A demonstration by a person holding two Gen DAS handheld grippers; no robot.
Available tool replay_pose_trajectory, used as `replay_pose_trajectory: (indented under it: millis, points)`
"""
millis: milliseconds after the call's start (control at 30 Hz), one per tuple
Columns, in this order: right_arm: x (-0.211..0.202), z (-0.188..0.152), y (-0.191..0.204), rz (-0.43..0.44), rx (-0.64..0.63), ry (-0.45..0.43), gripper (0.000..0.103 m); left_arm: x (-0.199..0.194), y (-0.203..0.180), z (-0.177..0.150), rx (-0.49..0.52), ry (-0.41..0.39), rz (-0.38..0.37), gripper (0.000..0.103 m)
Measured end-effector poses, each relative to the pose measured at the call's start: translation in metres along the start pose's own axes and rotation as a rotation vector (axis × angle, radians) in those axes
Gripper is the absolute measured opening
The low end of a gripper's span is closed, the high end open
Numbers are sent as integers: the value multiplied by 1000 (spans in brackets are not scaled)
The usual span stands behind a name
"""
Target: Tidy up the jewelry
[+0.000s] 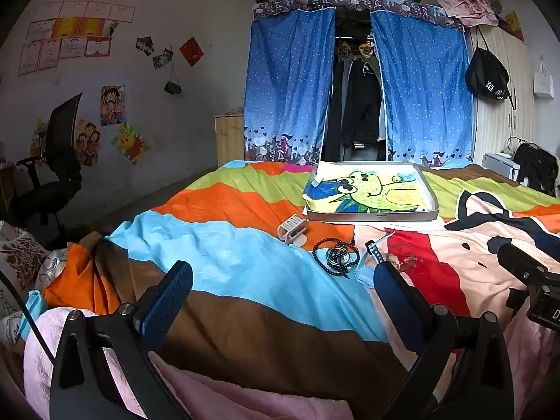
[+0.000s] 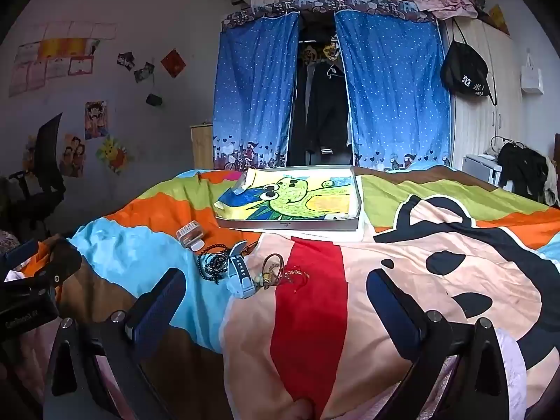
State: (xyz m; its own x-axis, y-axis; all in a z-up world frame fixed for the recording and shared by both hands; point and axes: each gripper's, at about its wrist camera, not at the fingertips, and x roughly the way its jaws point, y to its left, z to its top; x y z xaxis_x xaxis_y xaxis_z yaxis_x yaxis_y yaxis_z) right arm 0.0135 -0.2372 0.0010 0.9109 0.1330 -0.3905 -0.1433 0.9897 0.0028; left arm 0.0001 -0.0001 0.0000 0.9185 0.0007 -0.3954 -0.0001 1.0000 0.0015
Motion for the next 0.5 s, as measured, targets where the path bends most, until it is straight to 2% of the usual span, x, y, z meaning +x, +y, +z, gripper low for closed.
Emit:
replay_pose_trajectory:
  millis: [500]
  points:
    - [0,-1,-2,6,15,-6,103,0,0,0,-1,-5,0,101]
